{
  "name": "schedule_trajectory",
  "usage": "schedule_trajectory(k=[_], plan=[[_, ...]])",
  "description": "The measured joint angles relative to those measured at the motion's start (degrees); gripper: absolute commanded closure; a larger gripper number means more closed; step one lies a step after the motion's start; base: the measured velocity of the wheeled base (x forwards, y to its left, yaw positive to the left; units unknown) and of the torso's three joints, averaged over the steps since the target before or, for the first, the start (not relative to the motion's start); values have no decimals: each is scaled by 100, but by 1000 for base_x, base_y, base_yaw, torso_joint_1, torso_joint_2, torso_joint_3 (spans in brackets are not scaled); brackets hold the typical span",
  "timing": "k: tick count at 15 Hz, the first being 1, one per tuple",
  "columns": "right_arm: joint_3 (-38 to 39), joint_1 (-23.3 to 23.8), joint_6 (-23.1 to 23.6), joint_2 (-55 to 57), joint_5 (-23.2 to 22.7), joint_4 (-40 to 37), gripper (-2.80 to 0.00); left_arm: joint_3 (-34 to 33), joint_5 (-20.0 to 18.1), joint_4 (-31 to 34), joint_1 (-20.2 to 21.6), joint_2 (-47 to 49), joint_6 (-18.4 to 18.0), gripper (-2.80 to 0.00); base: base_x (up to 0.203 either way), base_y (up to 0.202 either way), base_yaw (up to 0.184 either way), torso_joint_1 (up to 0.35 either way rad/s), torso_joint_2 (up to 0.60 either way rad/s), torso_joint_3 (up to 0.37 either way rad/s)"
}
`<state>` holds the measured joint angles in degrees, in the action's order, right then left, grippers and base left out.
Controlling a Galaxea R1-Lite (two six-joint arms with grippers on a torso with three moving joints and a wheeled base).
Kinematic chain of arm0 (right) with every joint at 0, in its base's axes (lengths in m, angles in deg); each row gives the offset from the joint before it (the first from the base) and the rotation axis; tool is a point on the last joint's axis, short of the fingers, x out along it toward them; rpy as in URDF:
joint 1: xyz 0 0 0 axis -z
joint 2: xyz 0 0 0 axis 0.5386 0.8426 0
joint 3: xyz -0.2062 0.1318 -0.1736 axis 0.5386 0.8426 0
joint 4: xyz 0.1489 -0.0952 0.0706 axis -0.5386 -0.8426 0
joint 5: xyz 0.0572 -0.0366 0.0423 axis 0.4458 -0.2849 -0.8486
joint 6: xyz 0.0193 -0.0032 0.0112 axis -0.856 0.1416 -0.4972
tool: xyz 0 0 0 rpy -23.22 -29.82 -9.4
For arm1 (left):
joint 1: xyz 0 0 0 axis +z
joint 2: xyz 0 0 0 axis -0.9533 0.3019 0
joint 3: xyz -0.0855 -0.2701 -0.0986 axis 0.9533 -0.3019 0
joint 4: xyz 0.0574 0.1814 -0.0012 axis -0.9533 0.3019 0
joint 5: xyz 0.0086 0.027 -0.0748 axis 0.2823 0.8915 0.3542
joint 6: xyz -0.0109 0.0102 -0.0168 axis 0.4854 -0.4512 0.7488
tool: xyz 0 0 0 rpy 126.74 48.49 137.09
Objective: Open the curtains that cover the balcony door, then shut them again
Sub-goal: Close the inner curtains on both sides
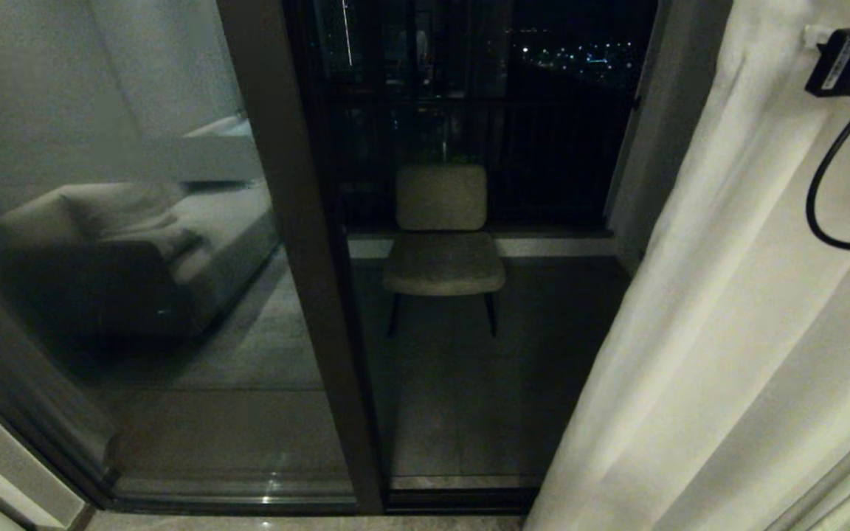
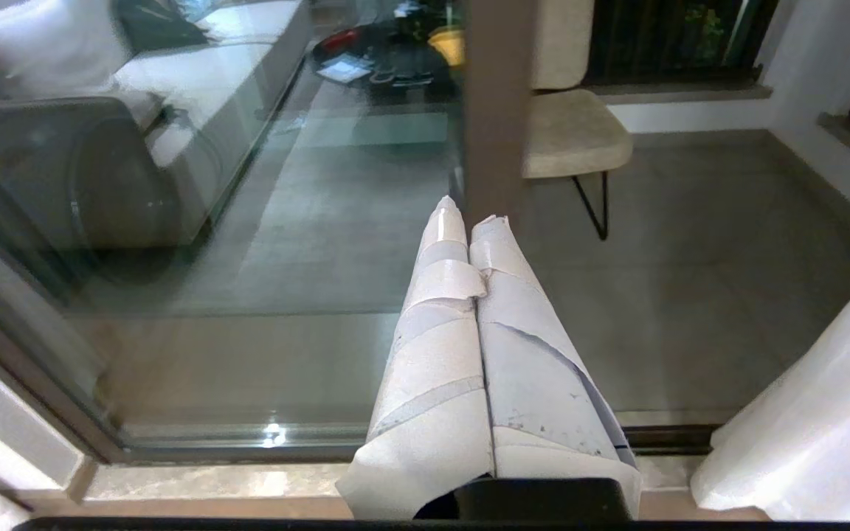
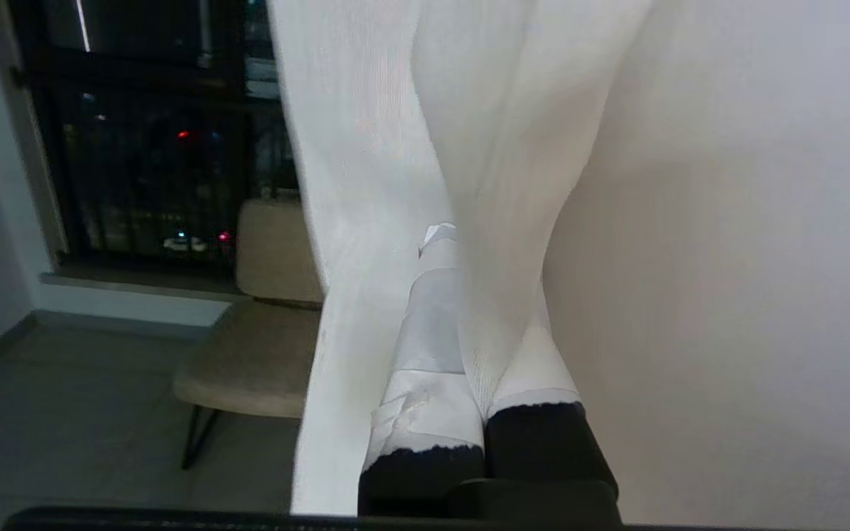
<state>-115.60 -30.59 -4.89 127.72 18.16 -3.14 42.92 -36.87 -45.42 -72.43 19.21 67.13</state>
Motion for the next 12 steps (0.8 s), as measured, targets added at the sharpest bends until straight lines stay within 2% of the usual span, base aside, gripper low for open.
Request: schedule_trajectory(k=[12], plan=[[-22,1,-4,35,2,16,0,0,-2,0,0,0,-7,0,0,192,0,3,1,3]])
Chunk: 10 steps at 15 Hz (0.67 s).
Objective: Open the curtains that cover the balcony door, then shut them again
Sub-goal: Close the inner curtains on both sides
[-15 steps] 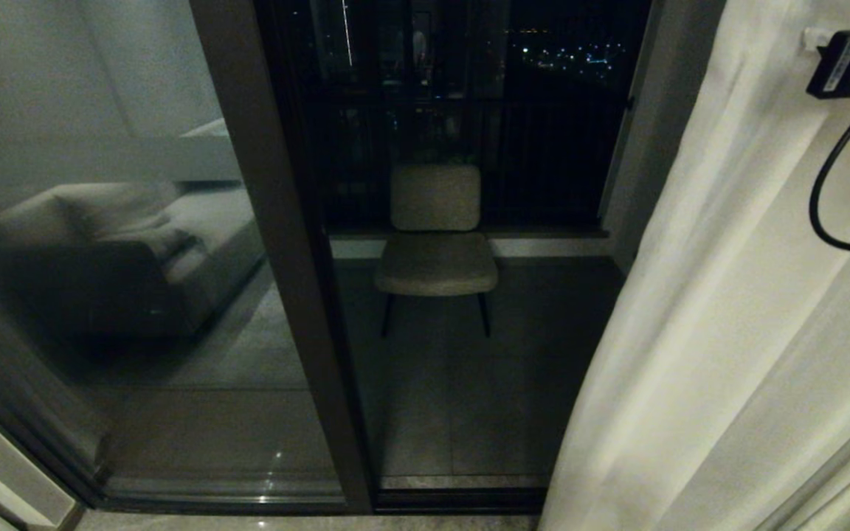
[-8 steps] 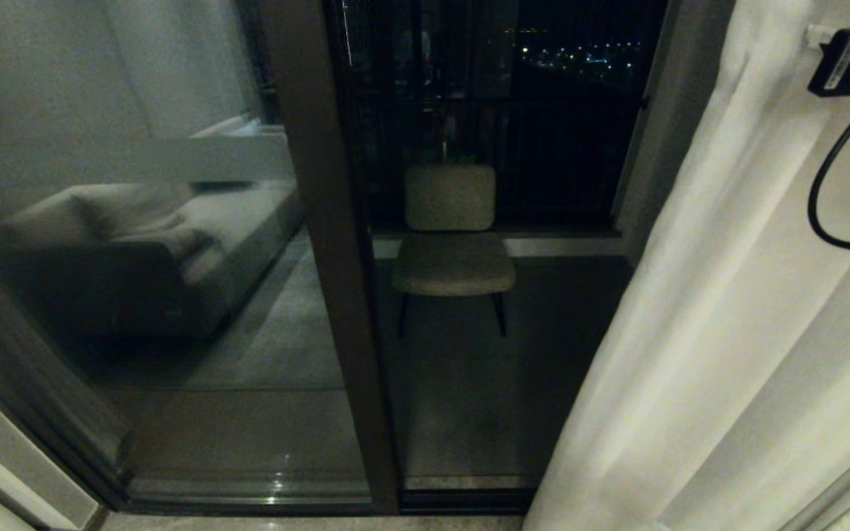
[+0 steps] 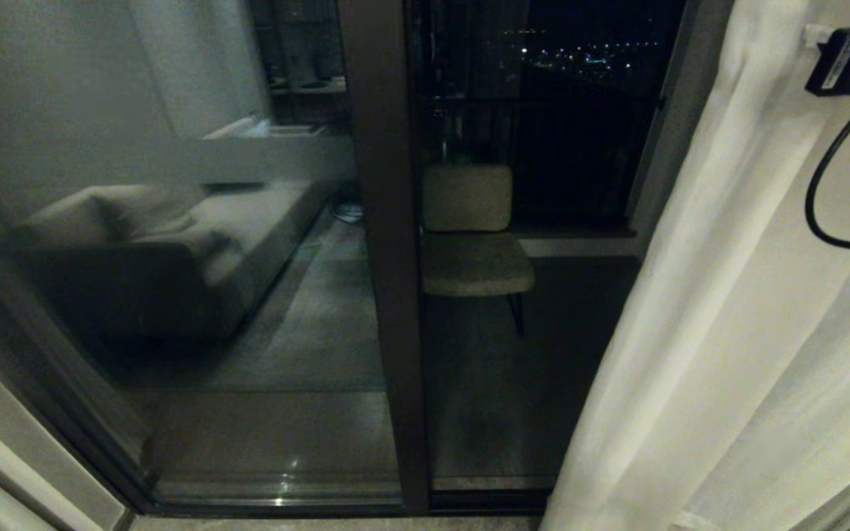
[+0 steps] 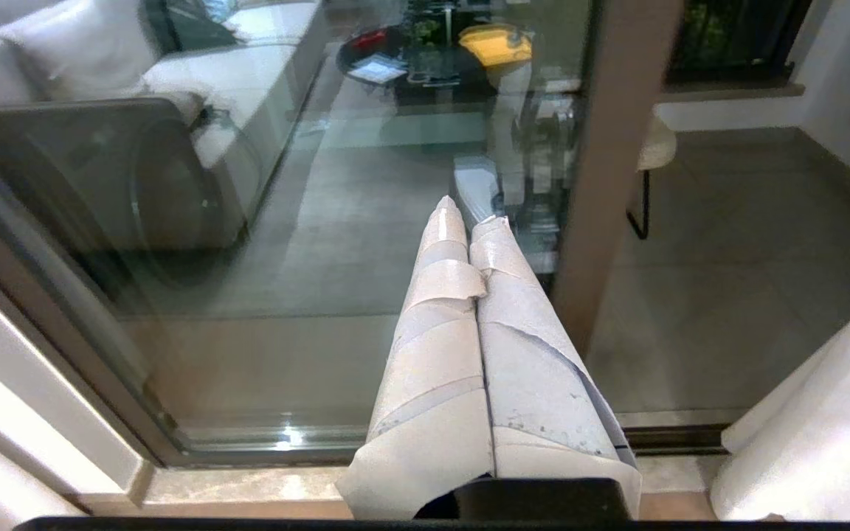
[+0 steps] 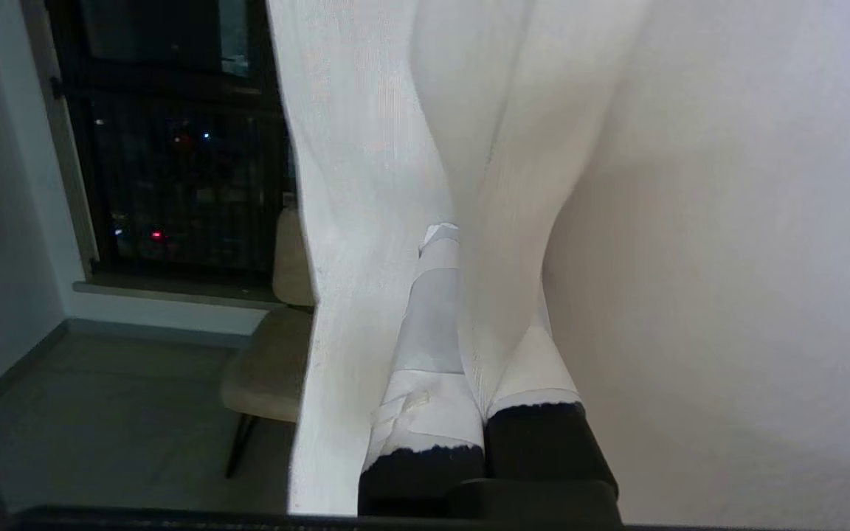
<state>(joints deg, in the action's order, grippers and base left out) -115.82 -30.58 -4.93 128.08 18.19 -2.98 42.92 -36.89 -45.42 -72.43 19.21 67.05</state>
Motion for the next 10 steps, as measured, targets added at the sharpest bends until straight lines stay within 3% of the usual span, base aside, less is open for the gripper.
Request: schedule_trajectory(k=[10], plan=[[-24,-31,6,98,0,24,0,0,-1,0,0,0,0,0,0,193,2,3,2,2]])
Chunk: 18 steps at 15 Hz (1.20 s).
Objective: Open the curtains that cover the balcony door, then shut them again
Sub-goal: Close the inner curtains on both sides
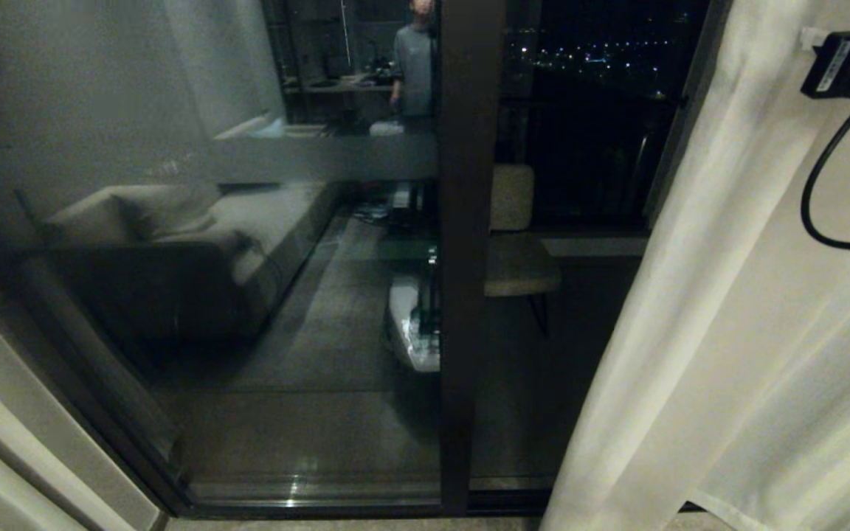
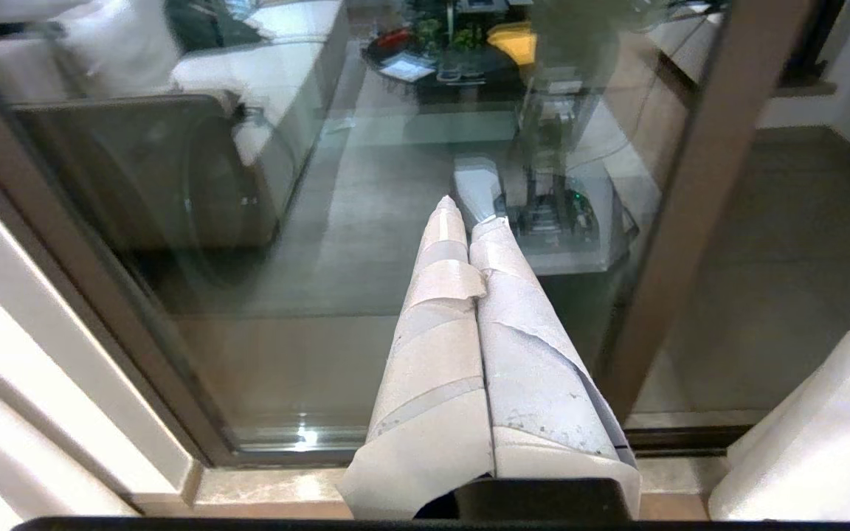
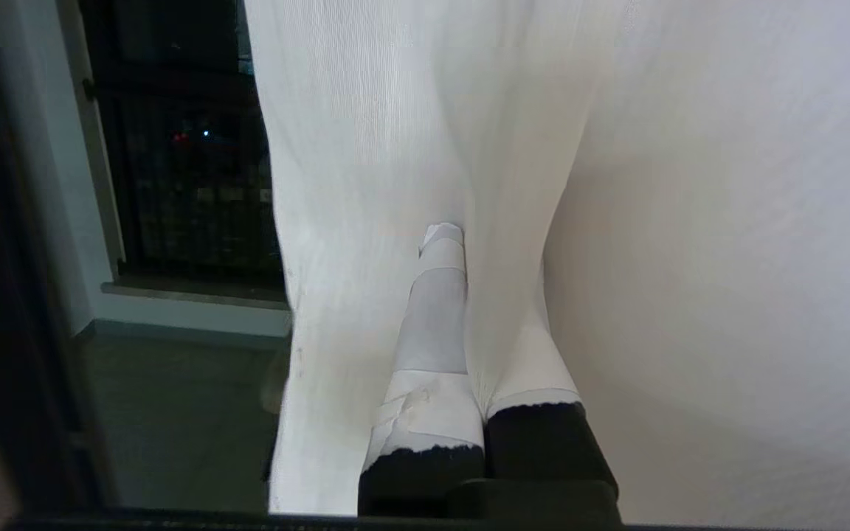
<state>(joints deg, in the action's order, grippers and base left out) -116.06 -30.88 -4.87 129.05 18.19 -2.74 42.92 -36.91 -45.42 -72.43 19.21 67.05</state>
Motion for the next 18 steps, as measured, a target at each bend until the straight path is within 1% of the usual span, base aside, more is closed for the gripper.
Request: schedule_trajectory(k=[5,18], plan=[[-5,-168,-2,84,4,111,0,0,5,-2,0,0,0,0,0,189,2,1,0,2],[-6,-180,-5,123,6,130,0,0,6,0,0,0,-11,0,0,191,2,2,4,3]])
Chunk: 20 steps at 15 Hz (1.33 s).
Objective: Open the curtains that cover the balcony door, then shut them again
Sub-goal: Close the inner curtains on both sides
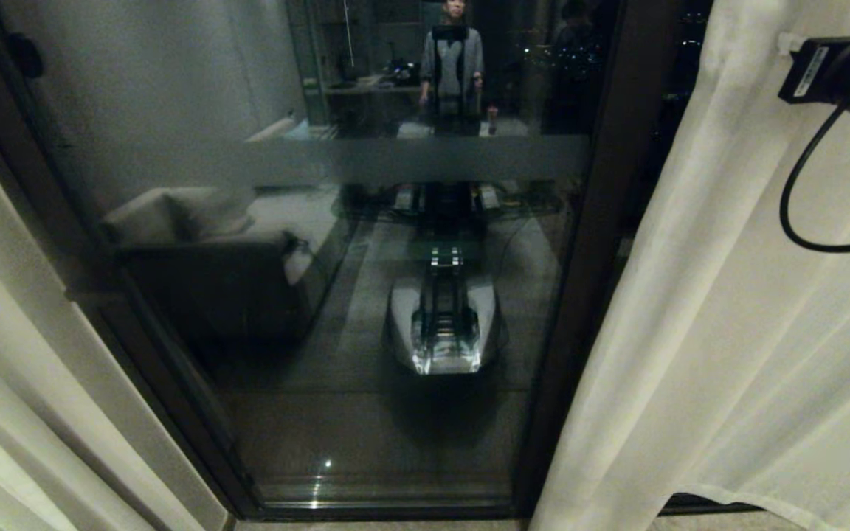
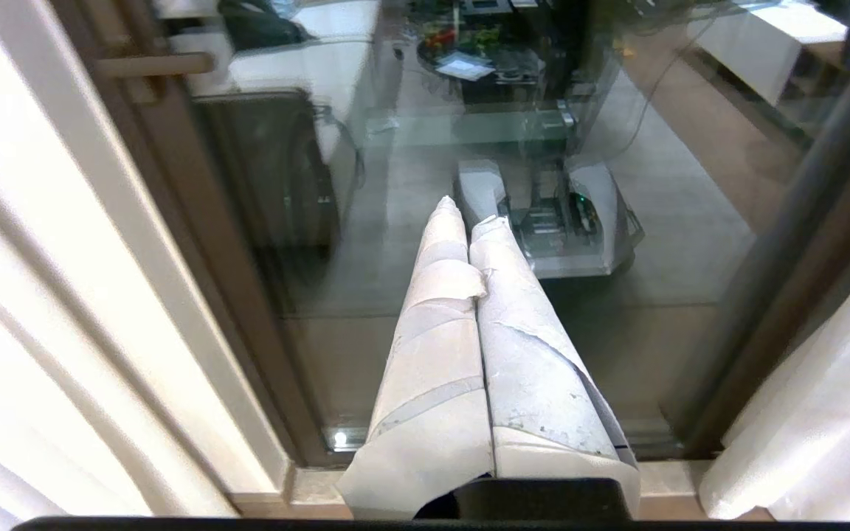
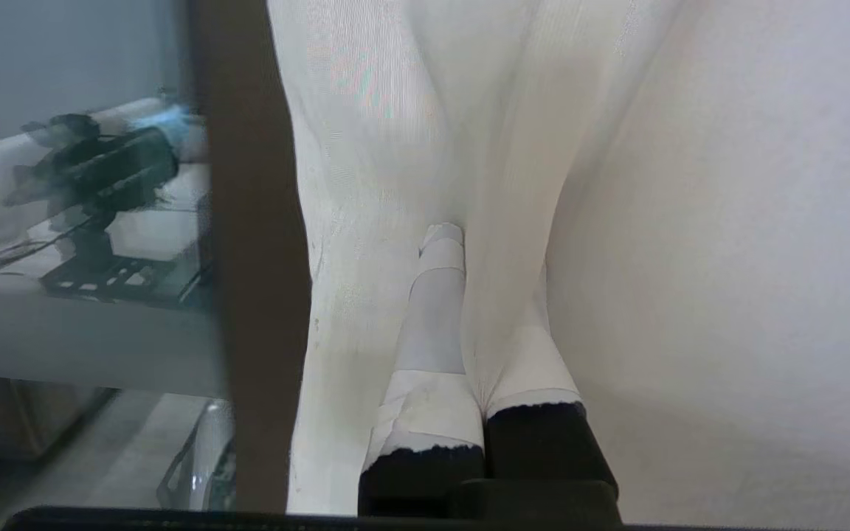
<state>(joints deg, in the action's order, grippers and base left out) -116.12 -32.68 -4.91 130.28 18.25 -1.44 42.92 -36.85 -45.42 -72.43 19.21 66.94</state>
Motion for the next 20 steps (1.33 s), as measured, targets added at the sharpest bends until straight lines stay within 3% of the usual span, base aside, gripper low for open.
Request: schedule_trajectory(k=[11,20], plan=[[6,2,6,-39,0,-5,0,0,0,1,-1,0,-6,0,0,180,3,3,2,3],[9,-56,13,-59,2,-8,0,0,-6,0,0,0,10,0,0,0,0,0,0,0]])
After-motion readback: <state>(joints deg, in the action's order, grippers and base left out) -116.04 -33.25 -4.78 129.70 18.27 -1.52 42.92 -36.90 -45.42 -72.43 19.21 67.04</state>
